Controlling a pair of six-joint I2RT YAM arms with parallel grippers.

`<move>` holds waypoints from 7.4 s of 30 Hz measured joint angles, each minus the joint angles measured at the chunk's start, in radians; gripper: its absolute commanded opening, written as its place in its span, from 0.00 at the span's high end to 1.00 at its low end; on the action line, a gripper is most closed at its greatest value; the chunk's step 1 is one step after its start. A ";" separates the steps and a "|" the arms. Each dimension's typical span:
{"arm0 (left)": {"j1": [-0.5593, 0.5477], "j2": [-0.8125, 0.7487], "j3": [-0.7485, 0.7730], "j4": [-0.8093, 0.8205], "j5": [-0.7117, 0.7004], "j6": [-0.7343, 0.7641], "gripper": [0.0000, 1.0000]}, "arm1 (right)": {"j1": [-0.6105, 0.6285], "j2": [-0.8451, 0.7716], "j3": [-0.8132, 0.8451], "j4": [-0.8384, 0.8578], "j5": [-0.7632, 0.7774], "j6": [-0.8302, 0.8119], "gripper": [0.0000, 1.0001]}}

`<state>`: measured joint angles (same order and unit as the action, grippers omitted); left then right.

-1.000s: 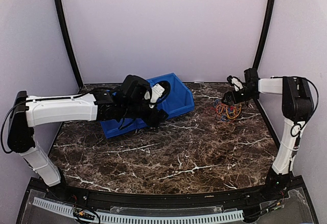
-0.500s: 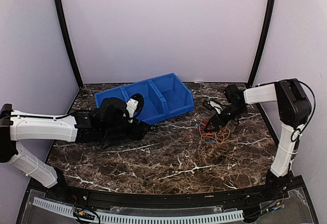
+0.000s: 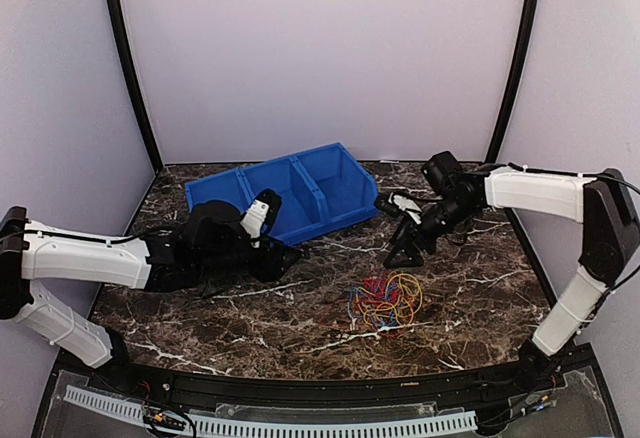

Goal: Untangle the cables

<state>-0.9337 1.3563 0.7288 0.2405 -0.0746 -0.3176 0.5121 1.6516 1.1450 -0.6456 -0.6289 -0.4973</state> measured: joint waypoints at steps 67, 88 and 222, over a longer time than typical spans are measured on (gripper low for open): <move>-0.092 0.290 0.226 0.240 0.369 0.436 1.00 | 0.079 -0.222 -0.138 0.192 -0.179 -0.117 0.22; -0.092 0.037 0.014 0.437 0.181 0.196 1.00 | 0.168 0.015 -0.371 0.680 -0.113 0.078 0.76; 0.343 0.025 1.217 -0.743 -0.448 0.290 1.00 | -0.186 -0.345 -0.343 0.351 -0.033 -0.018 0.10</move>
<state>-0.5911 1.3815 1.9457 -0.5022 -0.5224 -0.0280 0.3264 1.3067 0.8017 -0.2951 -0.6621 -0.5156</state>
